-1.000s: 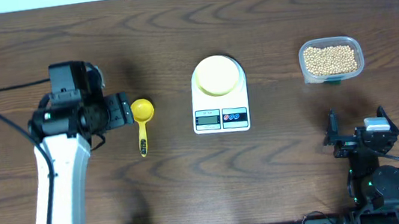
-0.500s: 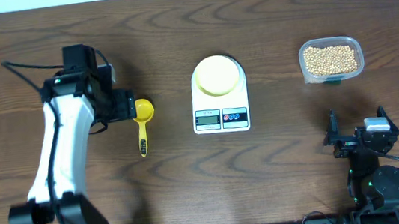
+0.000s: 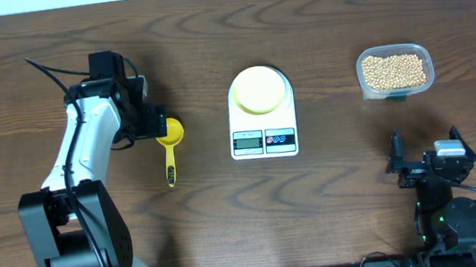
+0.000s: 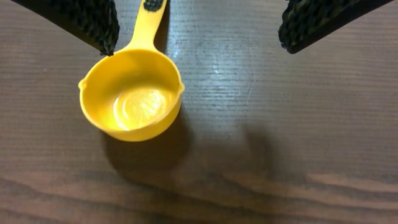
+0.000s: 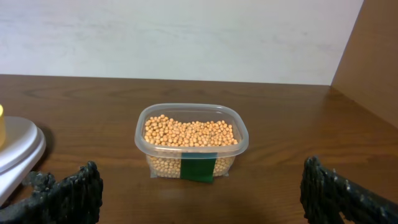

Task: Scoop item into bowl and weigh 50g on scale
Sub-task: 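Lower the left gripper around the yellow scoop's cup rim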

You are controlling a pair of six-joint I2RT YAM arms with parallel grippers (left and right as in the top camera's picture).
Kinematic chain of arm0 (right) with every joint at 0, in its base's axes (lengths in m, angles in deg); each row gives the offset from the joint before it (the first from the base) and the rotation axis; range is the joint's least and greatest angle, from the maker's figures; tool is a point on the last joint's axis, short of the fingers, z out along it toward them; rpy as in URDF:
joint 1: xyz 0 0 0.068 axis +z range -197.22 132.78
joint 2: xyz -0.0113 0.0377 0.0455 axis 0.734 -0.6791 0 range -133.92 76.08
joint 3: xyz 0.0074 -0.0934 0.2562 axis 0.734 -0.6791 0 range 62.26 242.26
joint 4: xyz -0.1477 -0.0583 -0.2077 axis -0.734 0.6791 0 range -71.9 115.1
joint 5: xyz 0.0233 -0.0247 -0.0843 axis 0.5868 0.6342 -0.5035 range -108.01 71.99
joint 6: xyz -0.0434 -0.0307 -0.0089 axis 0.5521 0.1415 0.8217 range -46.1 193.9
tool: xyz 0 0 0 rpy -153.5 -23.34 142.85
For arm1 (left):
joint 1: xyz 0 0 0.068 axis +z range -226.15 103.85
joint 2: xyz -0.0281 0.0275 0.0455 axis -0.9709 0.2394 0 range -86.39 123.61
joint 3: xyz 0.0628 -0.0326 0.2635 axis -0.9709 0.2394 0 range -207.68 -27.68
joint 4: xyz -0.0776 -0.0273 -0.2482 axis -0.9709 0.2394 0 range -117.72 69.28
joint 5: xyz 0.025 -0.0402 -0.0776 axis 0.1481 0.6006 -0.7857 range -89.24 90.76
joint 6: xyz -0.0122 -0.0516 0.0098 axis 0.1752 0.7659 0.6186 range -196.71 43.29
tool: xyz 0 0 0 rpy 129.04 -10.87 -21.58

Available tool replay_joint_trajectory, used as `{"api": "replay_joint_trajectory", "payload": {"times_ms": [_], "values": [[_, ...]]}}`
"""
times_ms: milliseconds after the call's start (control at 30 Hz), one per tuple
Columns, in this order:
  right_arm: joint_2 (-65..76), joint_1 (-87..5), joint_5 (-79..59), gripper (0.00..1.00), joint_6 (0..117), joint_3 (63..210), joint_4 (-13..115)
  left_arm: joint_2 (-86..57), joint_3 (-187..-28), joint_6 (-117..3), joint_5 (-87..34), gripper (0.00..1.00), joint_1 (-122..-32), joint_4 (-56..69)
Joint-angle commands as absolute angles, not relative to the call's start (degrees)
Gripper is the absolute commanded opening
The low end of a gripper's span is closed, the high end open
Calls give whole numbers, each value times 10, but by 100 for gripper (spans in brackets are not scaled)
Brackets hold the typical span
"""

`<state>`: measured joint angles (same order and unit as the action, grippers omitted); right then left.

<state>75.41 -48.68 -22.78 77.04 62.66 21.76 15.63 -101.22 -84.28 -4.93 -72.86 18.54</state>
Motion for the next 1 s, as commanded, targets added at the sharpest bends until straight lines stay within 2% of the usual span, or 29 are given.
{"api": "replay_joint_trajectory", "payload": {"times_ms": [0, 967], "values": [[758, -482, -232, 99, 763, 626, 220, 163, -1026, -850, -52, 85, -726, 184], [758, -482, -232, 99, 763, 626, 220, 164, -1001, -877, -24, 84, -726, 137]]}}
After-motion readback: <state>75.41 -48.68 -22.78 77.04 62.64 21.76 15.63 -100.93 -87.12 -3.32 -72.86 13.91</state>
